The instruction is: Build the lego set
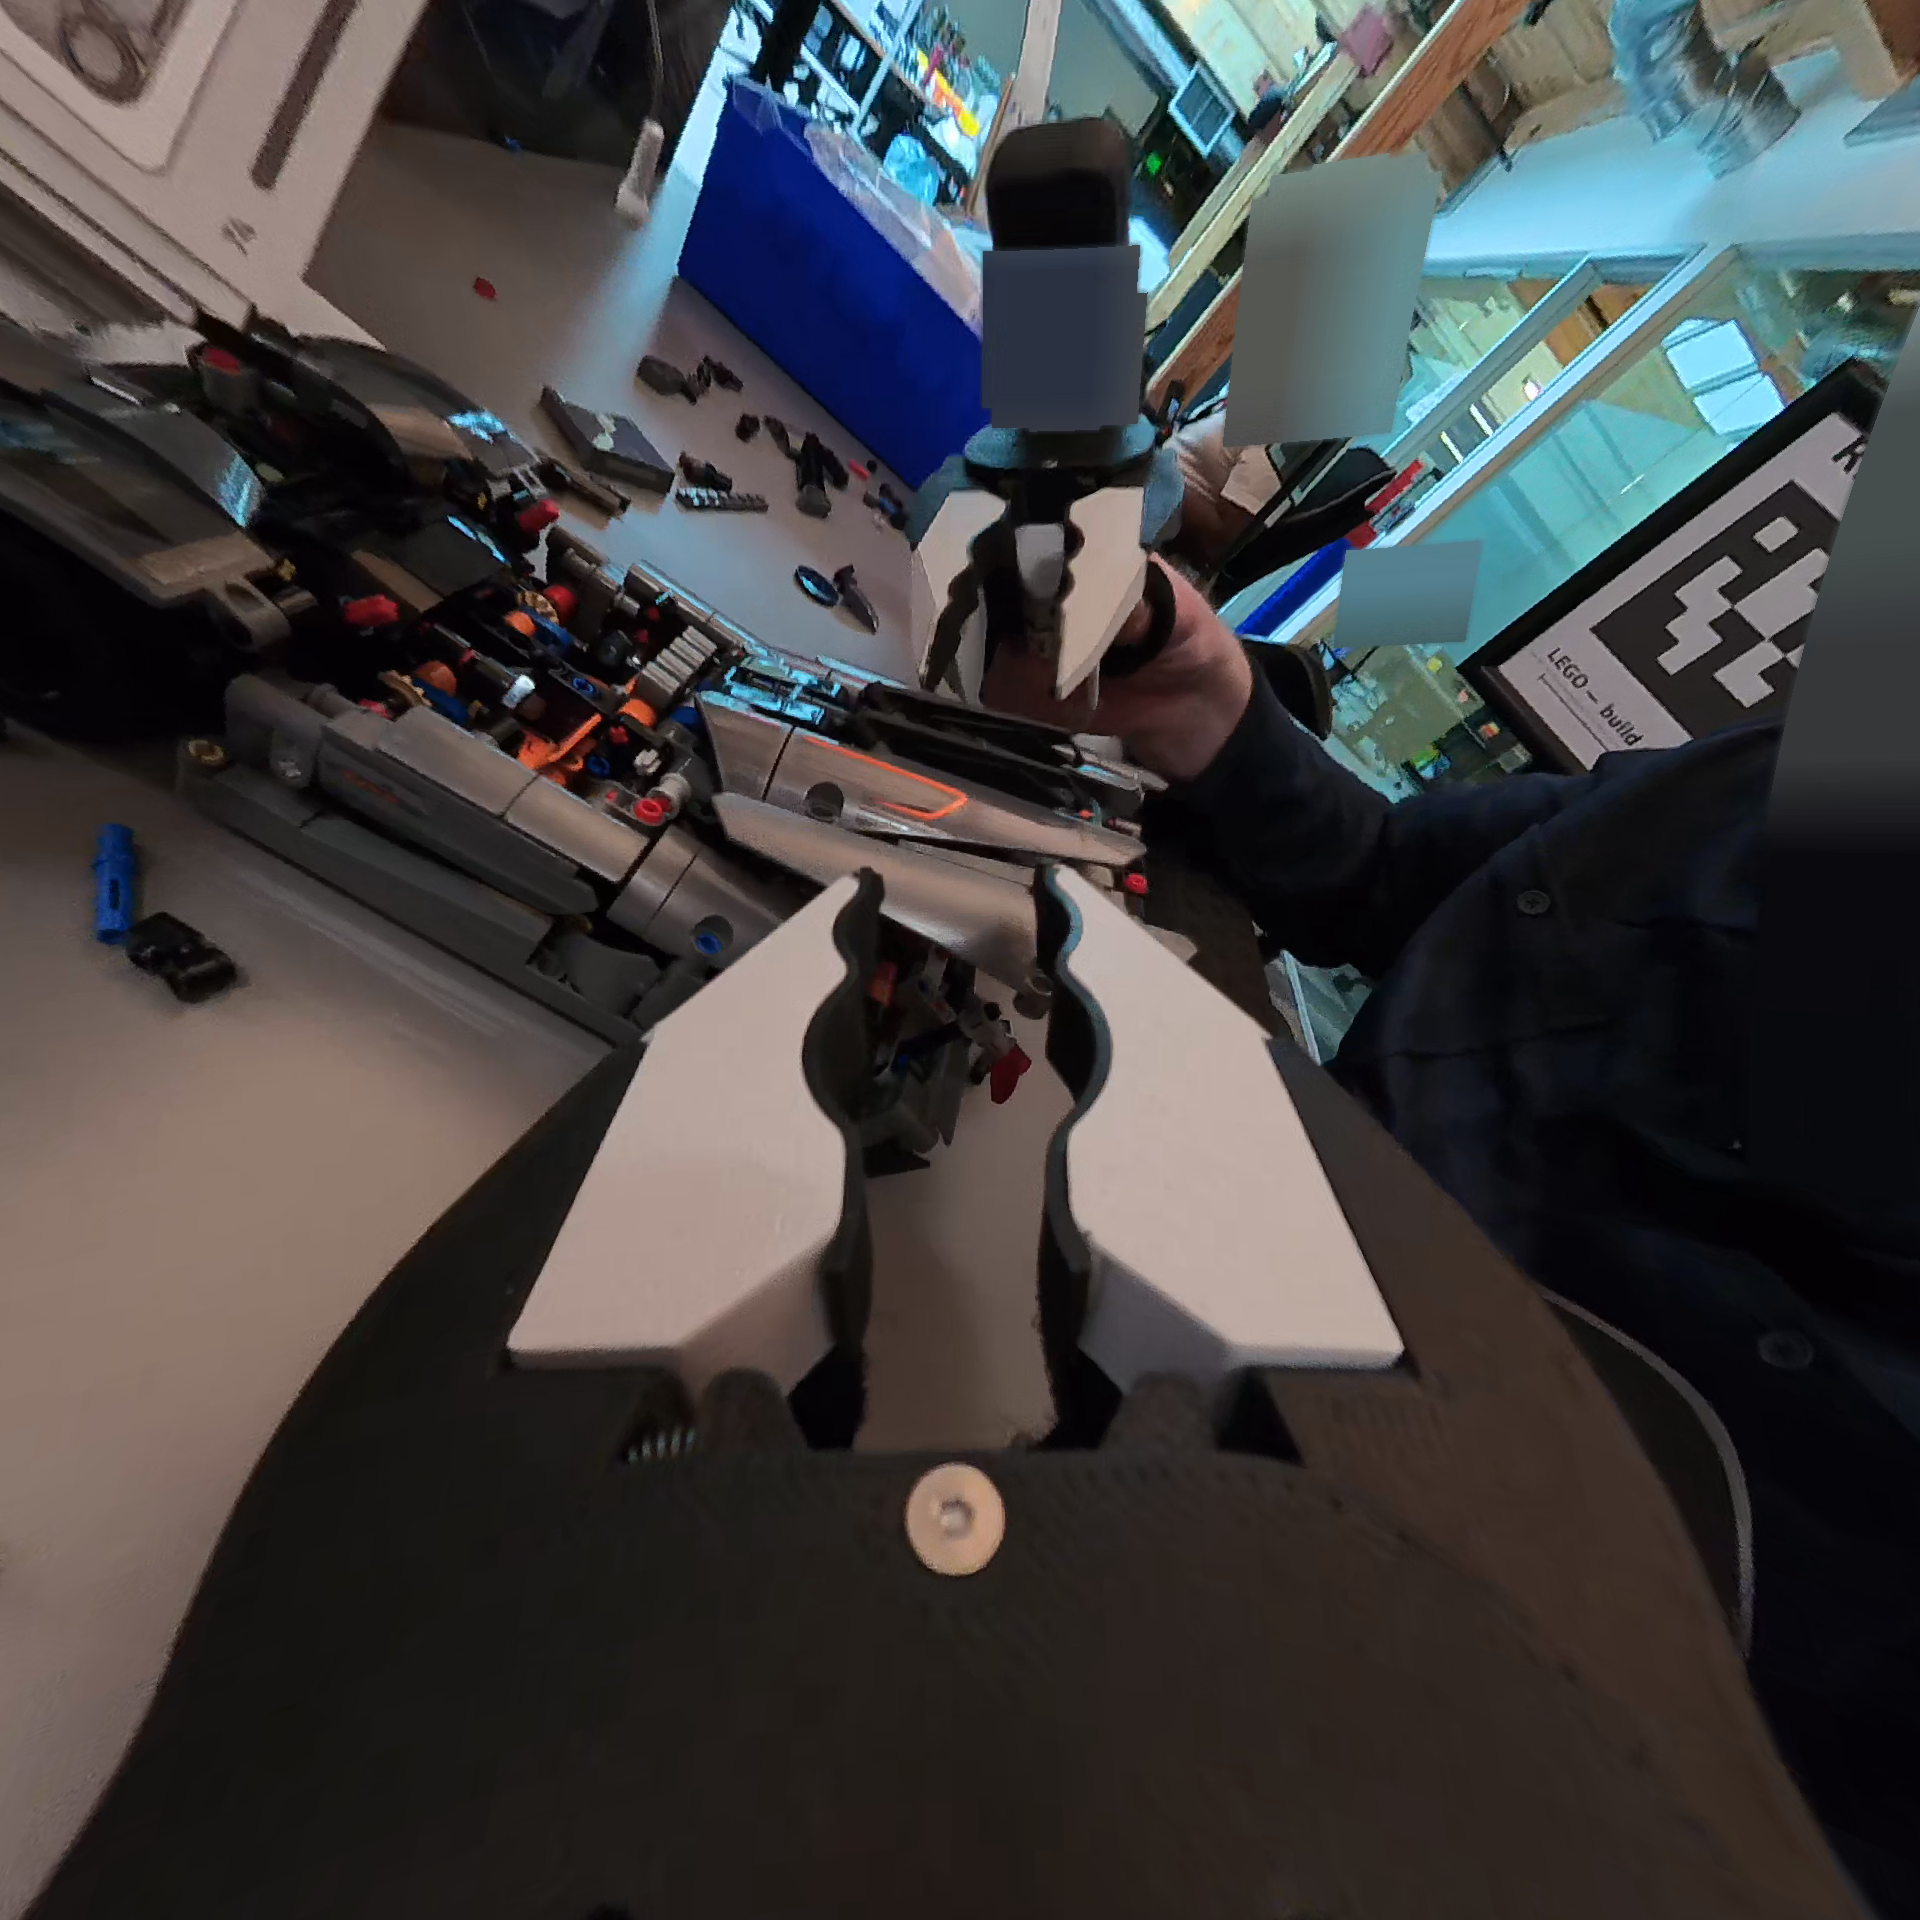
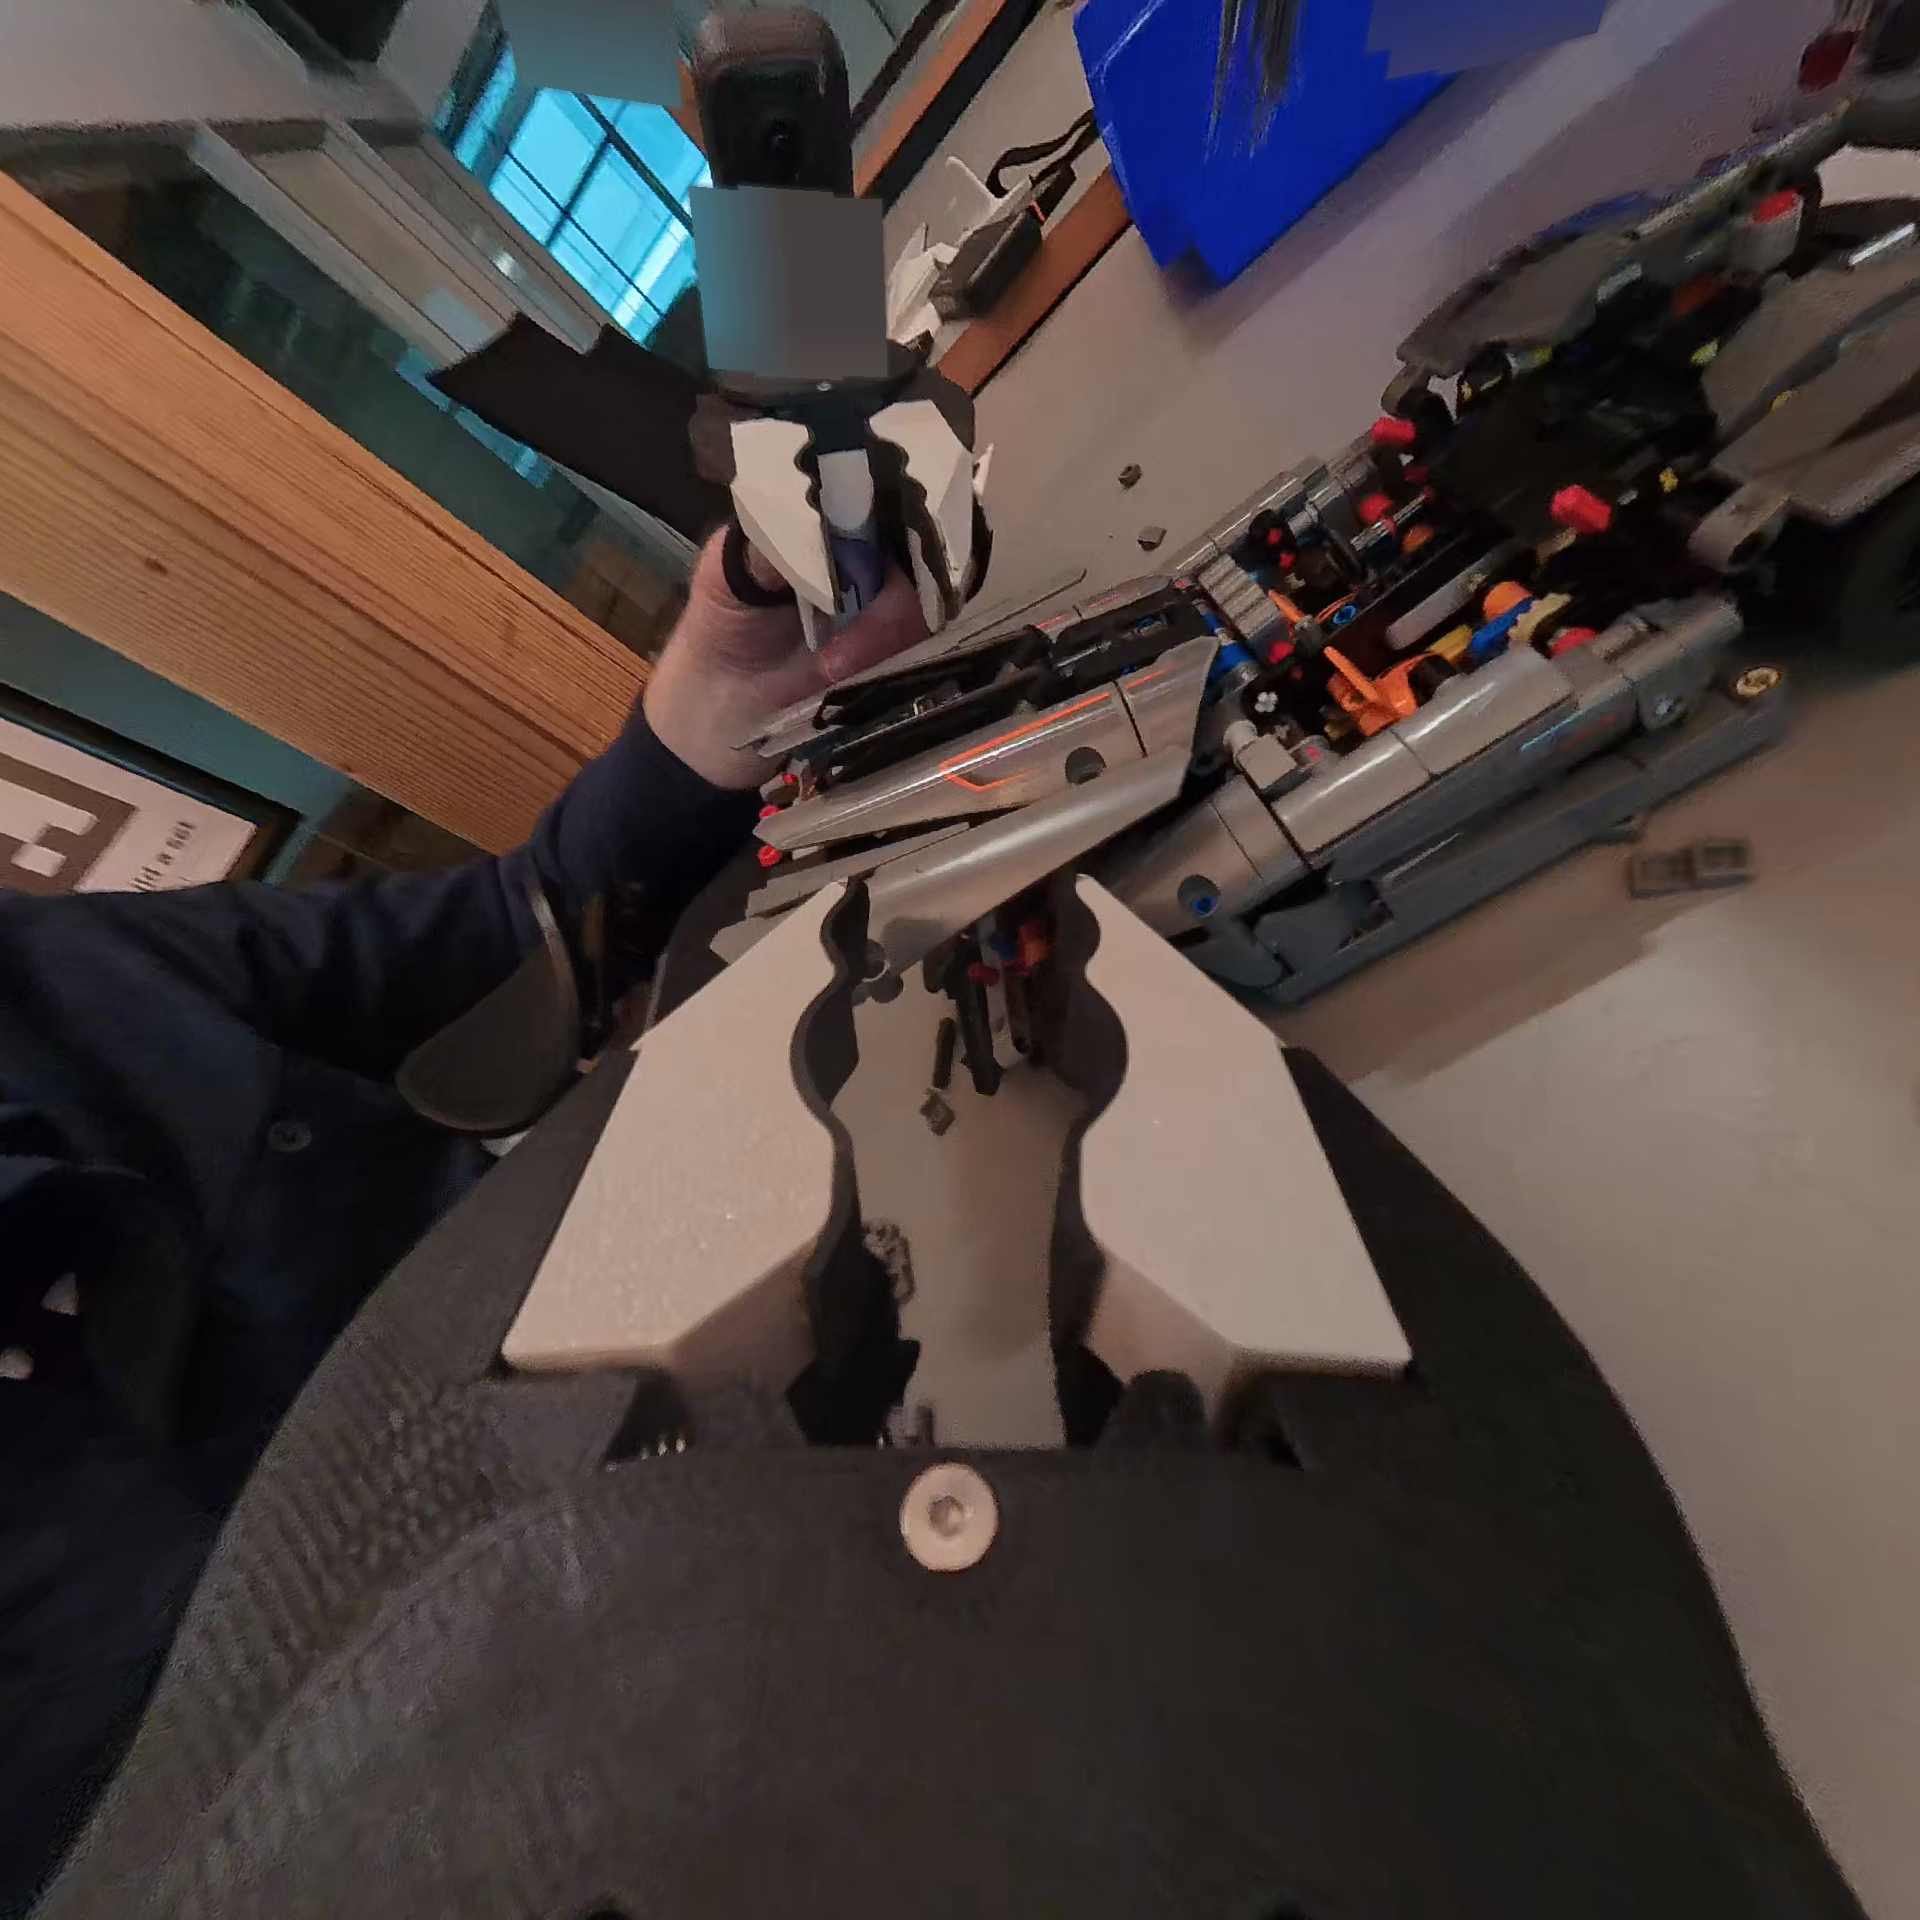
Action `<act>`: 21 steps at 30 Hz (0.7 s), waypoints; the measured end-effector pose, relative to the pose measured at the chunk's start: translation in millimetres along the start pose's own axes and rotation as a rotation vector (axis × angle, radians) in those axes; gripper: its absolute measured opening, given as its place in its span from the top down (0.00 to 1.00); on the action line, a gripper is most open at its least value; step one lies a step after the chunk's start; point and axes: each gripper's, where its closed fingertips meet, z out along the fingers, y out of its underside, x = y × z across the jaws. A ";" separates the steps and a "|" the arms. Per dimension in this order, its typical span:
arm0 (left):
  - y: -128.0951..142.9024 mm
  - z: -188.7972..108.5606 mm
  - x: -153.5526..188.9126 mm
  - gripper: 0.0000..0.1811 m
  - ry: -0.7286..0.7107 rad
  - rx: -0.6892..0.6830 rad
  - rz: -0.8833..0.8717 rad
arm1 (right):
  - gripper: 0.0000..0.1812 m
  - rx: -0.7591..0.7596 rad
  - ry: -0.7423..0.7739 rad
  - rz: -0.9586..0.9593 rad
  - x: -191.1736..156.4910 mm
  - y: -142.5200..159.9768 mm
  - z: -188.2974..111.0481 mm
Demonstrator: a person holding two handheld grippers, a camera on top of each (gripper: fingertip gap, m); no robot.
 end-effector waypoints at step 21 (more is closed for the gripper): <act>6.8 -6.2 -4.9 0.88 -0.067 -0.044 0.002 | 0.84 -0.028 0.065 -0.030 9.5 3.7 5.1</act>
